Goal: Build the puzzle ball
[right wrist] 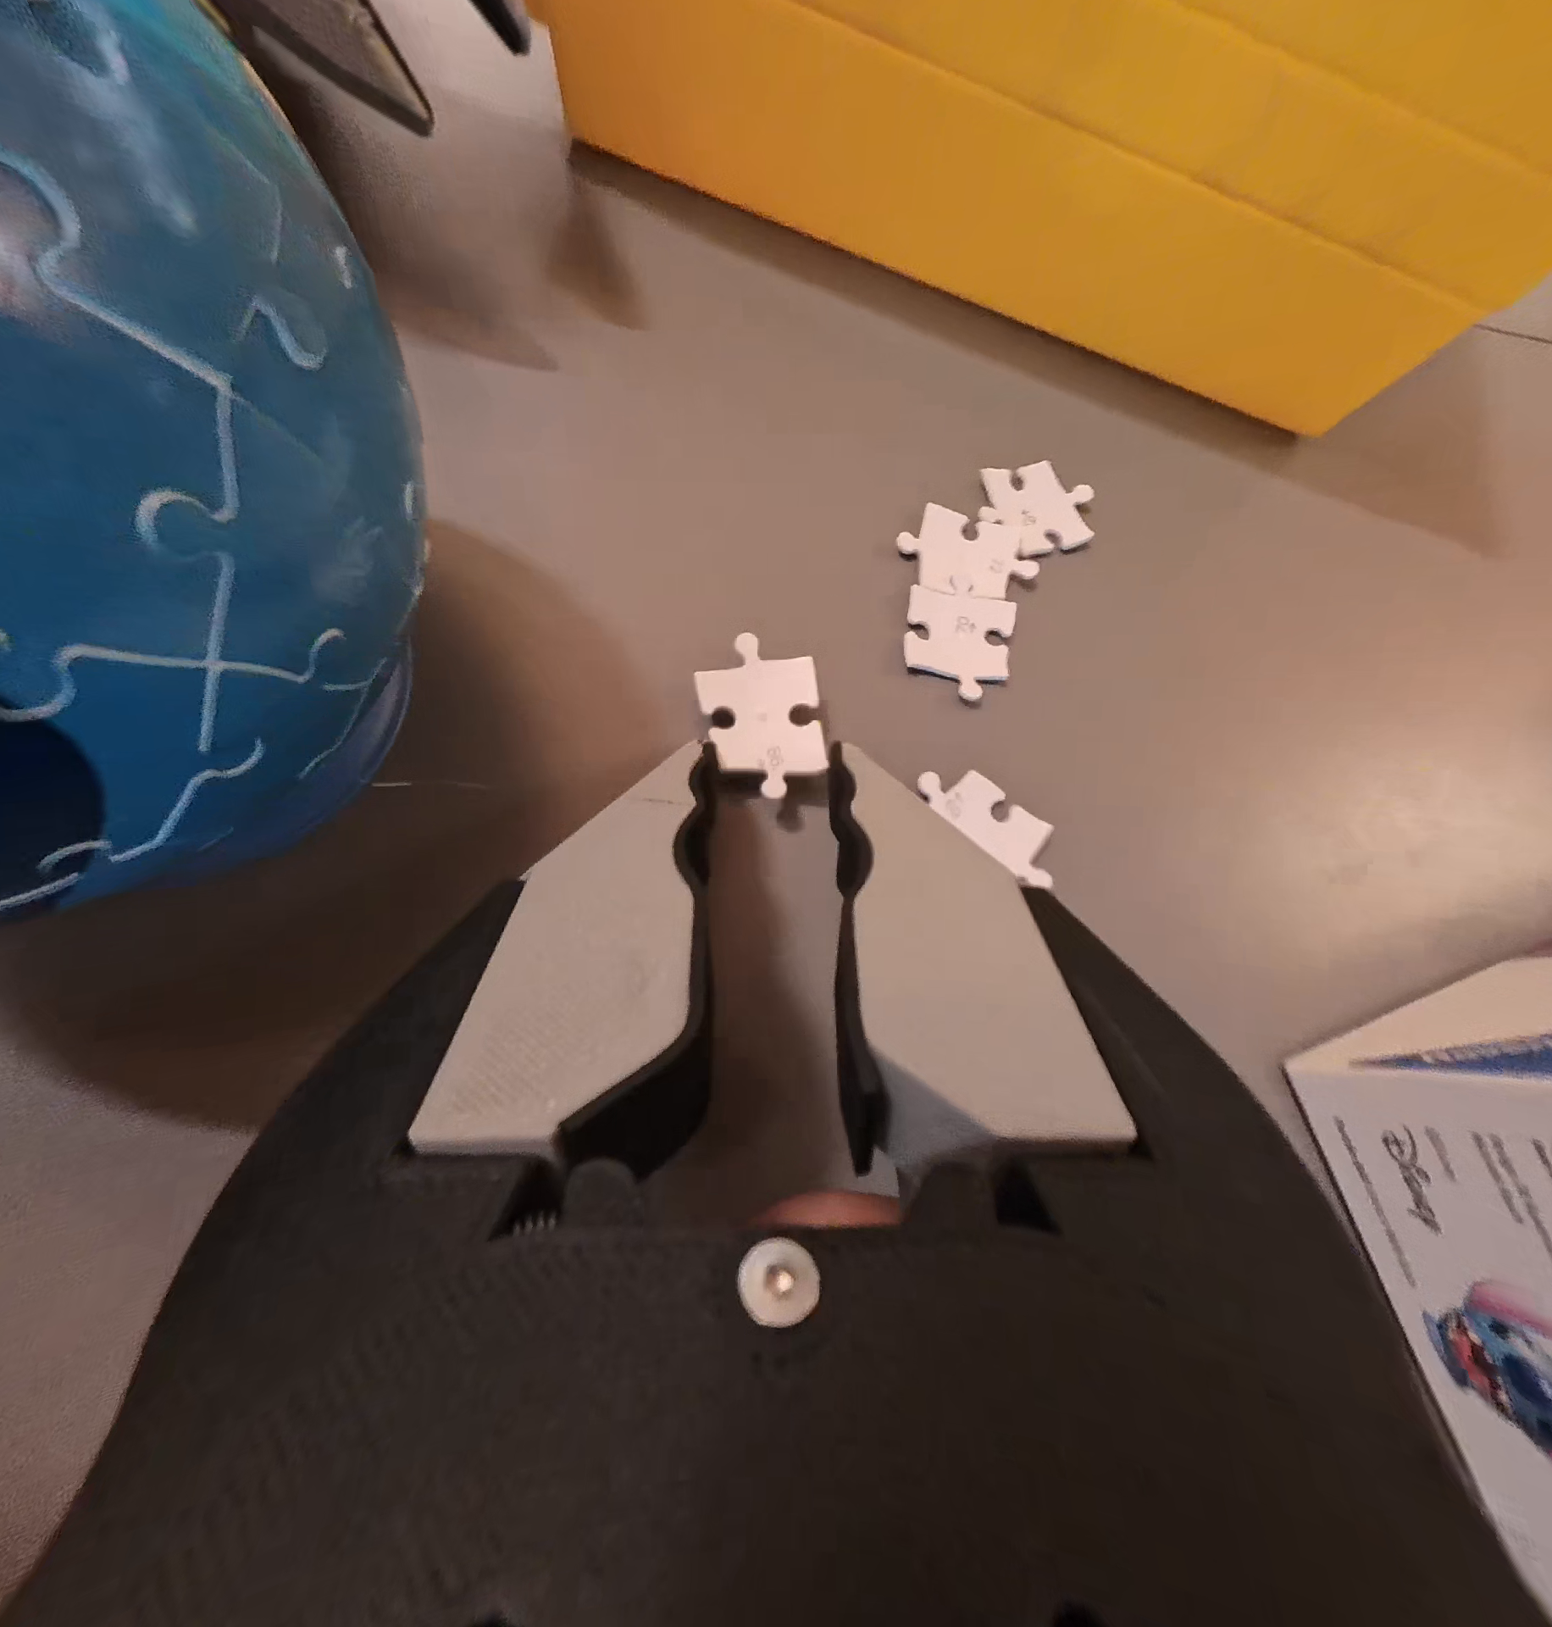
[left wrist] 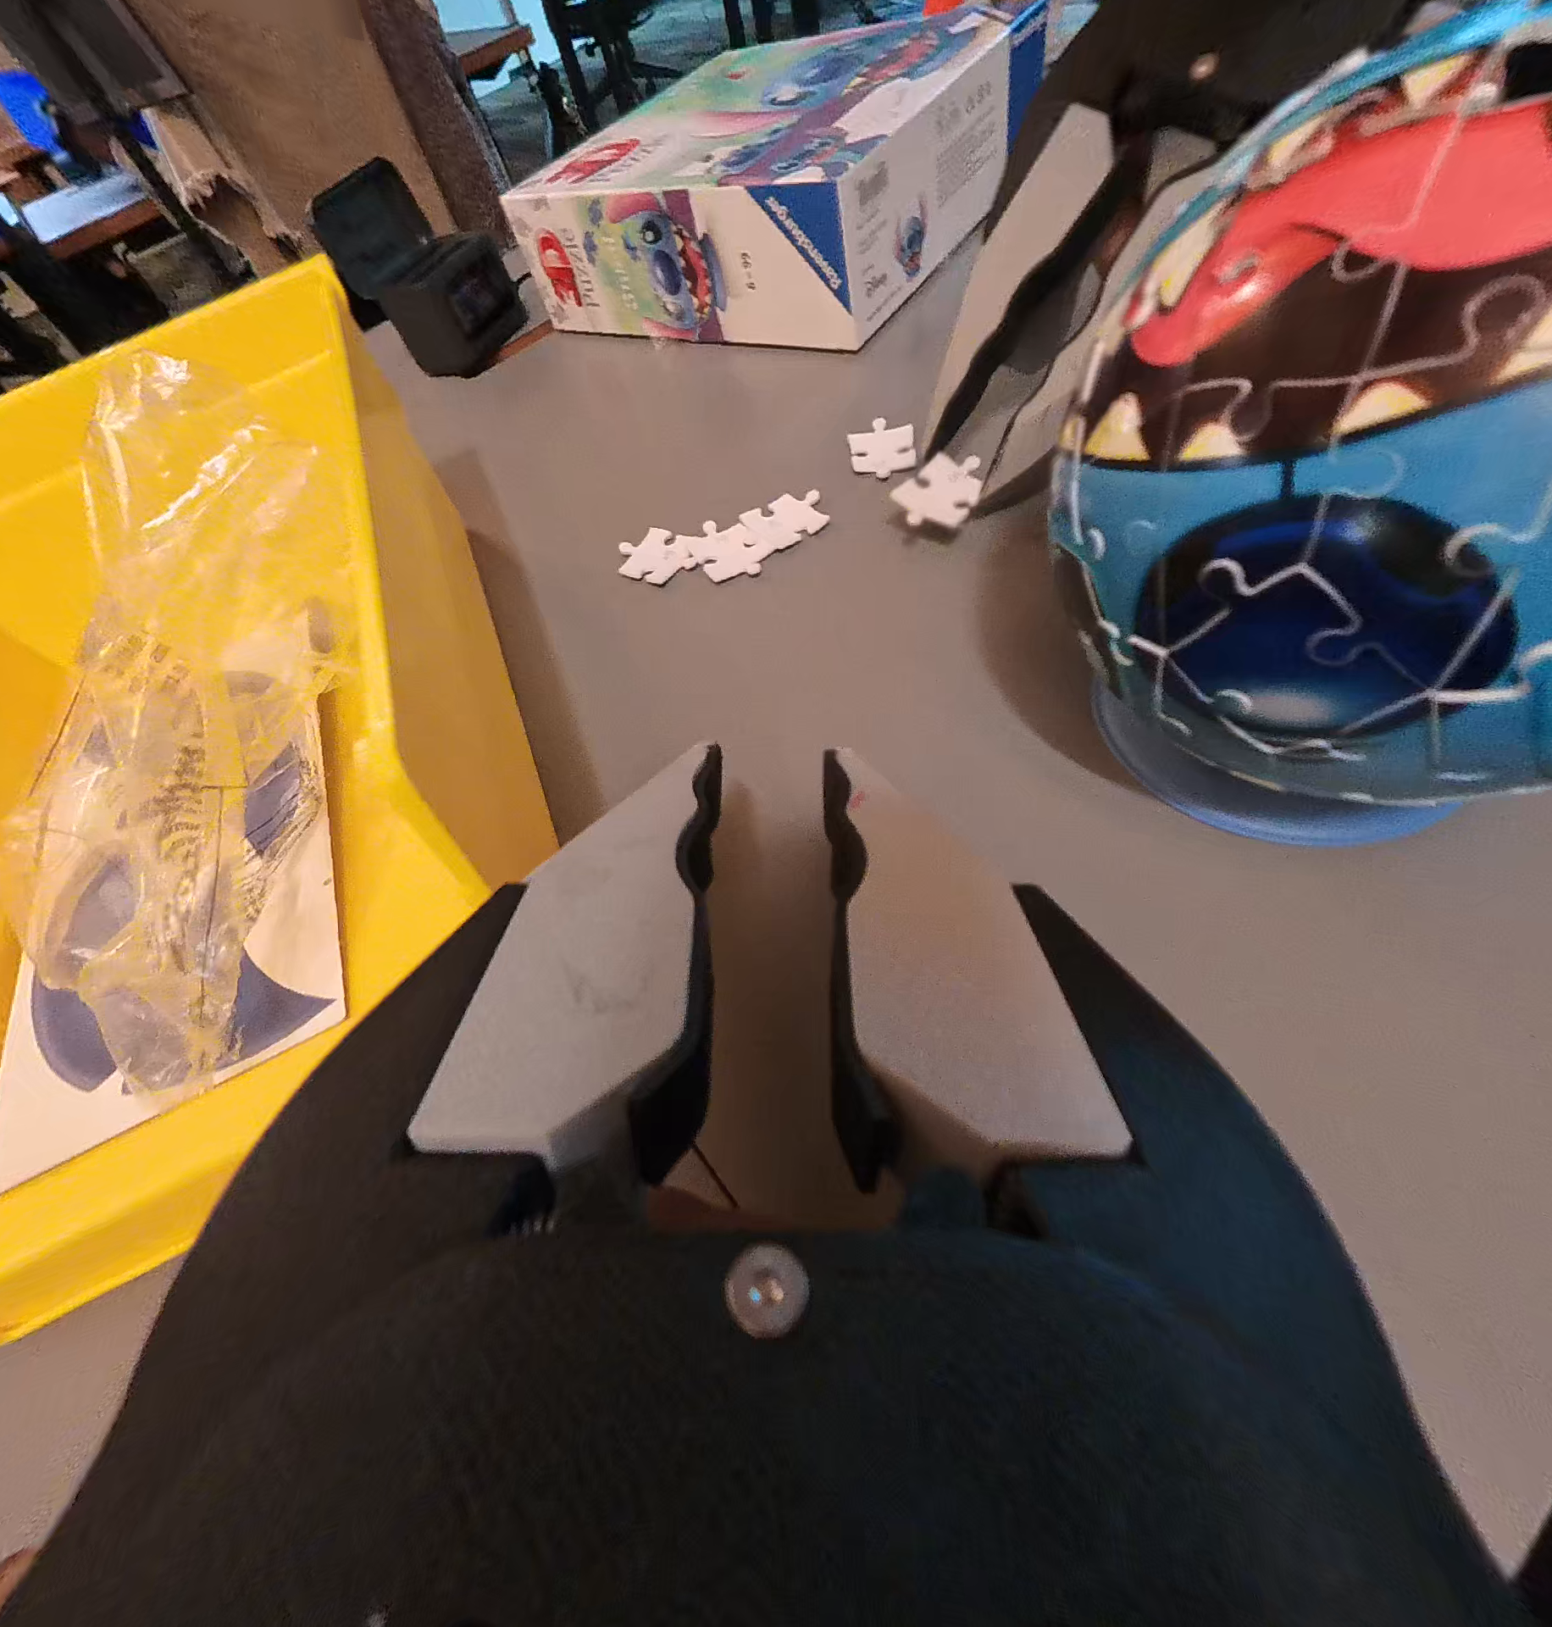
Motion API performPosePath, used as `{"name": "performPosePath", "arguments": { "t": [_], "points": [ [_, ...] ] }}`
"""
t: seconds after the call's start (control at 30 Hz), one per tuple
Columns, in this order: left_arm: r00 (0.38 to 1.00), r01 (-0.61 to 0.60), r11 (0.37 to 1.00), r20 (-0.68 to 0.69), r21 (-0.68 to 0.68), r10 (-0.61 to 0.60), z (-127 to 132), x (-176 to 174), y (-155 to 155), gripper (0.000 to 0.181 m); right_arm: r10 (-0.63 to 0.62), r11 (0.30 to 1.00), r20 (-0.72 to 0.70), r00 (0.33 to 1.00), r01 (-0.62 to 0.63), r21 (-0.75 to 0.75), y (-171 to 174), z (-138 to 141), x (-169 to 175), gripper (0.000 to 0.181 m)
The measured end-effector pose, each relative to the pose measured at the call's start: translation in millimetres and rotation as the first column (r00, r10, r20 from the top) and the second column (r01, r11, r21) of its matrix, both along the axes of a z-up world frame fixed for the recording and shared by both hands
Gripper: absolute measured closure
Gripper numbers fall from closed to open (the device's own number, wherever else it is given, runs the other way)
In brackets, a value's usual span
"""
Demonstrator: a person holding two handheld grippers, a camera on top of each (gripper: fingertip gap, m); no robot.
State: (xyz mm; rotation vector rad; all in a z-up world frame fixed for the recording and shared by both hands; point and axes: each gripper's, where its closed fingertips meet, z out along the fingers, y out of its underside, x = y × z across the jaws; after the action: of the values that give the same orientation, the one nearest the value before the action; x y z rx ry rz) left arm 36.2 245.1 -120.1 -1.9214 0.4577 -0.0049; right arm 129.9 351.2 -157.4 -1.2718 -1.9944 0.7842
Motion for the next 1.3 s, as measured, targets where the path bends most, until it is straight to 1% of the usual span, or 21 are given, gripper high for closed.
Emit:
{"name": "performPosePath", "arguments": {
  "t": [0.07,0.13,0.2,0.3,0.33,0.37,0.43,0.5,0.57,0.7,0.8,0.83,0.87,0.93,1.0,1.07,1.1,1.13,1.2,1.3],
  "points": [
    [0.999,-0.022,1.000,0.023,-0.009,0.022,4.5,-3.7,2.3,0.162,-0.057,0.998,-0.045,0.997,0.057,0.002,10.6,9.6,3.5,0.159],
    [0.999,-0.022,1.000,0.024,-0.020,0.022,19.9,-3.5,6.5,0.161,-0.119,0.993,-0.106,0.987,0.119,-0.003,22.7,23.7,8.1,0.159],
    [0.998,0.004,1.000,0.062,0.001,-0.004,53.2,3.1,16.5,0.162,-0.165,0.986,-0.178,0.970,0.162,-0.032,28.8,42.2,14.1,0.160],
    [0.969,0.141,0.989,0.211,-0.052,-0.127,104.2,36.1,38.2,0.160,-0.185,0.983,-0.255,0.949,0.174,-0.066,24.6,66.8,23.7,0.159],
    [0.956,0.179,0.982,0.247,-0.062,-0.159,117.8,48.6,48.4,0.159,-0.191,0.982,-0.277,0.942,0.182,-0.056,23.4,73.4,26.3,0.159],
    [0.947,0.212,0.973,0.263,-0.086,-0.183,124.5,60.2,59.1,0.158,-0.196,0.980,-0.299,0.934,0.192,-0.042,22.2,79.8,28.6,0.160],
    [0.943,0.243,0.952,0.275,-0.185,-0.187,118.7,78.2,80.8,0.156,-0.204,0.978,-0.341,0.918,0.209,-0.022,19.6,92.1,32.7,0.159],
    [0.920,0.311,0.907,0.330,-0.283,-0.212,105.6,100.7,93.0,0.155,-0.202,0.976,-0.380,0.903,0.217,-0.002,15.8,102.1,36.6,0.159],
    [0.908,0.343,0.873,0.359,-0.346,-0.214,94.6,115.5,101.8,0.155,-0.201,0.971,-0.405,0.892,0.236,0.038,14.2,106.8,40.5,0.159],
    [0.916,0.337,0.858,0.347,-0.389,-0.202,82.0,127.2,116.6,0.156,-0.189,0.962,-0.426,0.885,0.254,0.102,11.5,106.8,44.0,0.159],
    [0.906,0.359,0.831,0.374,-0.426,-0.199,71.7,135.1,120.9,0.156,-0.193,0.961,-0.430,0.882,0.258,0.097,12.8,106.4,44.9,0.159],
    [0.904,0.365,0.824,0.375,-0.434,-0.203,68.8,136.8,121.9,0.160,-0.193,0.962,-0.434,0.880,0.257,0.093,13.1,107.1,45.2,0.159],
    [0.902,0.374,0.822,0.376,-0.430,-0.214,67.9,138.4,122.9,0.172,-0.194,0.961,-0.439,0.877,0.259,0.093,13.7,108.1,45.9,0.159],
    [0.890,0.397,0.822,0.392,-0.408,-0.235,71.8,142.1,124.6,0.181,-0.203,0.957,-0.439,0.875,0.272,0.100,16.7,107.9,47.2,0.160],
    [0.886,0.411,0.822,0.385,-0.395,-0.258,75.3,143.0,124.3,0.181,-0.205,0.955,-0.458,0.865,0.280,0.103,19.6,109.4,48.9,0.177],
    [0.891,0.406,0.838,0.362,-0.366,-0.274,79.9,141.6,124.1,0.181,-0.201,0.963,-0.467,0.861,0.262,0.069,19.3,112.9,50.6,0.177],
    [0.894,0.400,0.847,0.352,-0.352,-0.276,82.8,140.0,123.4,0.181,-0.203,0.969,-0.472,0.858,0.246,0.030,19.0,116.1,52.2,0.174],
    [0.893,0.410,0.847,0.340,-0.339,-0.296,85.7,140.3,119.8,0.181,-0.211,0.973,-0.482,0.851,0.228,-0.024,18.9,120.8,54.0,0.170],
    [0.886,0.441,0.846,0.298,-0.300,-0.356,92.2,143.0,110.1,0.181,-0.224,0.973,-0.494,0.840,0.163,-0.164,16.4,130.9,58.1,0.169],
    [0.885,0.451,0.858,0.245,-0.246,-0.395,101.0,148.4,100.1,0.181,-0.217,0.942,-0.508,0.834,0.042,-0.332,7.8,143.7,62.0,0.166]
  ]
}}
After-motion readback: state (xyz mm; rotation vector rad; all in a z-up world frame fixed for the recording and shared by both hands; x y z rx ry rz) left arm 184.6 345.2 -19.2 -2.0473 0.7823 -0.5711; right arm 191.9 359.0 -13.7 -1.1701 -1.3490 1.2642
